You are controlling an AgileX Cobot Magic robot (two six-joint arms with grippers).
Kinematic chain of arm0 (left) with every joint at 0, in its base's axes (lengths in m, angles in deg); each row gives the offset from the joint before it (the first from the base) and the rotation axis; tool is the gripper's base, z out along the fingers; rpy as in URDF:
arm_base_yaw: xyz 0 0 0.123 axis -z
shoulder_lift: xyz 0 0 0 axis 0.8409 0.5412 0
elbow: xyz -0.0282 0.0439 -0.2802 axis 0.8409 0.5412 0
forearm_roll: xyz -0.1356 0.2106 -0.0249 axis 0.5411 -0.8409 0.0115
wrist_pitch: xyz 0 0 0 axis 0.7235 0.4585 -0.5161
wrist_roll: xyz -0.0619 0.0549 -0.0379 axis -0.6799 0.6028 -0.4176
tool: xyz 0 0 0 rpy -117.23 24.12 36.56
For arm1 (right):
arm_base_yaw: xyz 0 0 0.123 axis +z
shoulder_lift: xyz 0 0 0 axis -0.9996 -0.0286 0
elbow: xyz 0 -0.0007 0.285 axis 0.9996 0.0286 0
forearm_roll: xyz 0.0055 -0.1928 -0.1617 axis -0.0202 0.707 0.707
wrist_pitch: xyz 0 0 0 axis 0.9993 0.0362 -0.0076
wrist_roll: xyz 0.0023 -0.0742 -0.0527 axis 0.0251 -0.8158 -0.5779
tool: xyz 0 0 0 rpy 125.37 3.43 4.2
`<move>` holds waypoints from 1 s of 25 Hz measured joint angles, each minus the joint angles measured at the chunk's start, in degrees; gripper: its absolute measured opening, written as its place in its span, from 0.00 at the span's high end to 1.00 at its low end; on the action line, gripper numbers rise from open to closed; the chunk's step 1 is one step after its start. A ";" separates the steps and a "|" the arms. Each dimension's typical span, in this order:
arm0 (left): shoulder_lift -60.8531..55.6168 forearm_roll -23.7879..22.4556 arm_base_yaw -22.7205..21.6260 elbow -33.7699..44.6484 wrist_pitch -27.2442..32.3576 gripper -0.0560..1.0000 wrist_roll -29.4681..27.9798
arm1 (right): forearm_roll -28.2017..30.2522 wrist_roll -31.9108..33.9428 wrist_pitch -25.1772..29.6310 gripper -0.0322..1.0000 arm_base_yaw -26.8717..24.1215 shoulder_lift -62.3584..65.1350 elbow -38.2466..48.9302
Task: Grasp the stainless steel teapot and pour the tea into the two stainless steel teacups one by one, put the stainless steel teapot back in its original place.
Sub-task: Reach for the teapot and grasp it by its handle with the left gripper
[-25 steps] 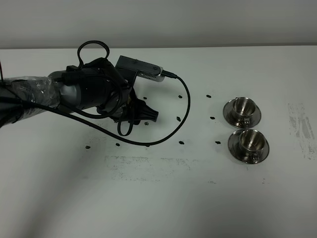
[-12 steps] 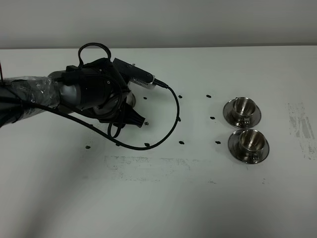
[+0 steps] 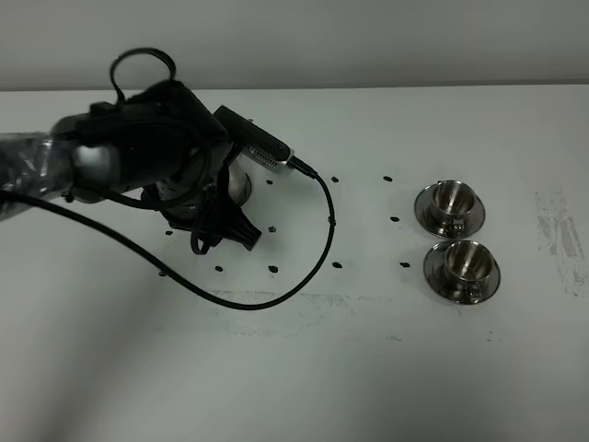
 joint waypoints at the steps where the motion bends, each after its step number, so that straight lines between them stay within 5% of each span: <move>1: -1.89 0.59 0.00 0.00 0.96 0.50 0.89 | 0.00 0.00 0.00 0.67 0.00 0.00 0.00; 9: -4.90 1.39 -4.80 -8.31 9.01 0.50 5.68 | -0.05 0.00 0.00 0.67 0.00 0.00 0.00; 17: 0.32 13.73 -12.23 -14.05 9.34 0.50 14.85 | -0.04 0.00 0.00 0.67 0.00 0.00 0.00; 25: 6.25 15.56 -13.77 -18.33 8.43 0.50 18.12 | -0.04 0.00 0.00 0.67 0.00 0.00 0.00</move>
